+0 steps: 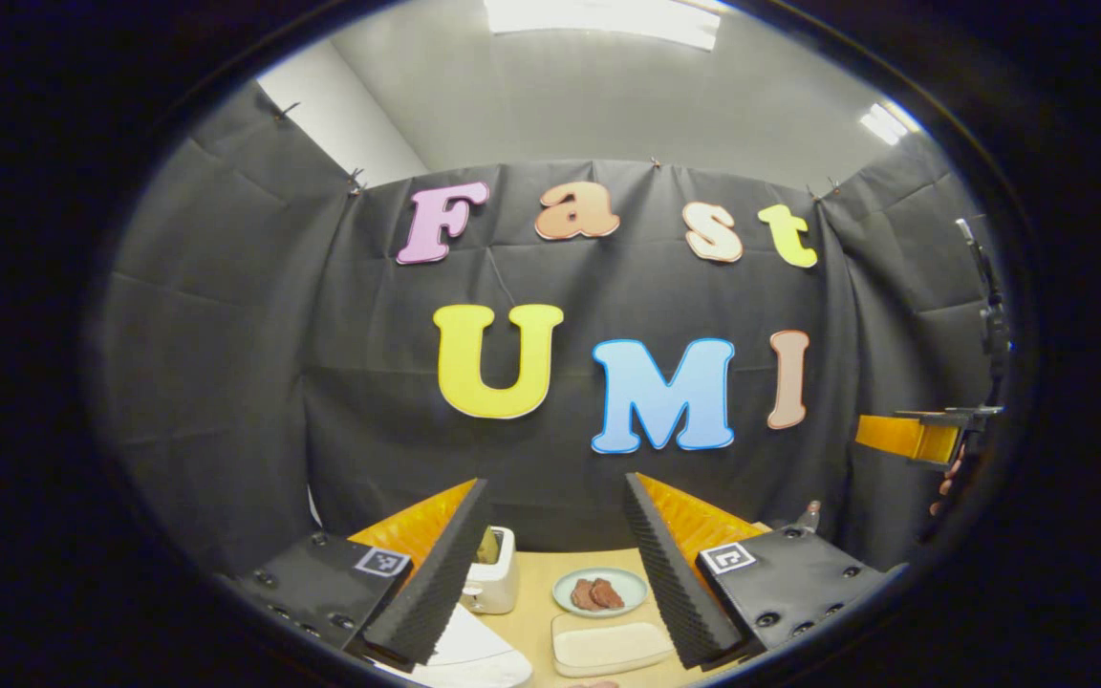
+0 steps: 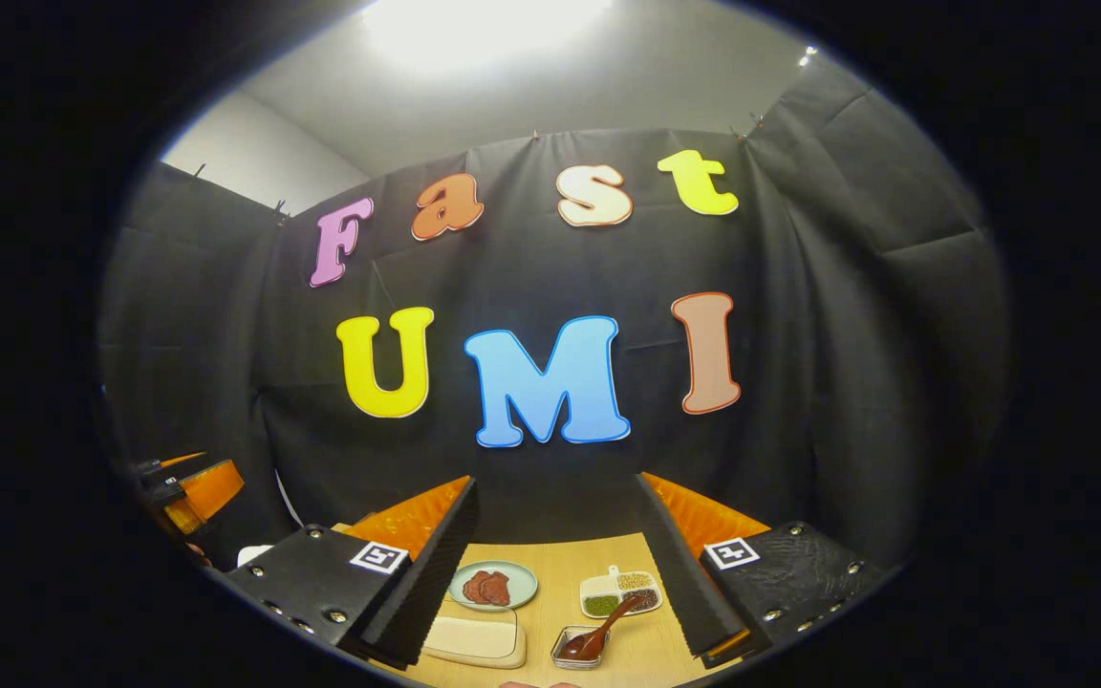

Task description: Close the left gripper, press the button to open the rice cooker; take a wooden spoon from the chopstick holder with the right hand, scoop a spoonful of rice and pour it into the rice cooker, then put the wooden spoon back into the chopstick holder.

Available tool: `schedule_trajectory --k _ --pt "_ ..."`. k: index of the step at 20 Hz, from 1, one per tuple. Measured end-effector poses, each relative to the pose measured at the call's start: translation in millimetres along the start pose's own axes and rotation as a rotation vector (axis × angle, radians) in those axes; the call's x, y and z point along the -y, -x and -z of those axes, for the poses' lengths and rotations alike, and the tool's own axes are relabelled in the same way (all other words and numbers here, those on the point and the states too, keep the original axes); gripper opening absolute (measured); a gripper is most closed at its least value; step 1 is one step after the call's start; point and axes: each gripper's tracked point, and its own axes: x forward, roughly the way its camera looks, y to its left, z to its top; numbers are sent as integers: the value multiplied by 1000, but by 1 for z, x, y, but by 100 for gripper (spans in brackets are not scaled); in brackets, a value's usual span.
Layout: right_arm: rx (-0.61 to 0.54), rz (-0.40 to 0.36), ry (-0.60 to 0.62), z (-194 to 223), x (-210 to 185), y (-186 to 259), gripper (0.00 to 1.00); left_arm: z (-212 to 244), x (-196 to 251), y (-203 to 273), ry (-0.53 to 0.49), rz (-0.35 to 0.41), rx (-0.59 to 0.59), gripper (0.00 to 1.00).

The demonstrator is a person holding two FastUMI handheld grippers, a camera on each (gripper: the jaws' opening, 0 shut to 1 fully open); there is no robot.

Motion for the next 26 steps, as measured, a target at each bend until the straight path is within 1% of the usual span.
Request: schedule_trajectory --k 4,6,7,9,10,11,14,15,16,17,18,19,20,21,22,23,24,25,26 --pt "-9 3 31 6 -1 -1 97 2 -12 5 -5 -6 20 55" --pt "-16 -5 33 8 -3 -1 97 6 -24 5 -40 -43 30 34" --pt "-19 -7 34 9 -4 0 97 14 -29 3 -45 -47 8 23" --pt "-21 -9 40 10 -2 1 97 36 -41 1 -26 -60 -33 7" --pt "-21 -9 43 10 -2 1 97 45 -48 5 -14 -65 -49 11" --pt "-21 -7 46 10 0 2 97 53 -58 6 -13 -77 -60 7" --pt "-29 -1 44 13 5 1 97 86 -82 10 -16 -99 -115 7" --pt "-32 0 39 13 6 0 97 100 -89 11 -12 -110 -143 11" --pt "-34 -1 34 14 6 0 97 116 -96 14 -5 -124 -177 11" --pt "-36 -4 31 14 5 0 97 131 -103 17 -2 -139 -214 7" --pt "-37 -6 32 15 4 0 97 148 -108 20 -5 -155 -252 7" --pt "-39 -9 35 15 4 -1 97 162 -111 24 -9 -164 -283 7" --pt "-42 -13 38 17 2 -1 97 177 -110 28 -11 -165 -311 10" --pt "-45 -17 40 19 1 -1 97 190 -111 31 -11 -165 -336 11" --pt "-48 -21 40 19 1 -2 97 203 -110 35 -8 -165 -364 7" --pt "-50 -22 37 19 0 -2 97 216 -111 37 -1 -169 -397 11" --pt "-46 -22 32 18 1 -1 97 228 -116 39 5 -188 -434 7" --pt "-43 -22 28 17 1 -1 97 239 -120 40 15 -204 -464 7" --pt "-38 -22 22 16 1 -1 97 246 -121 41 34 -214 -485 11"
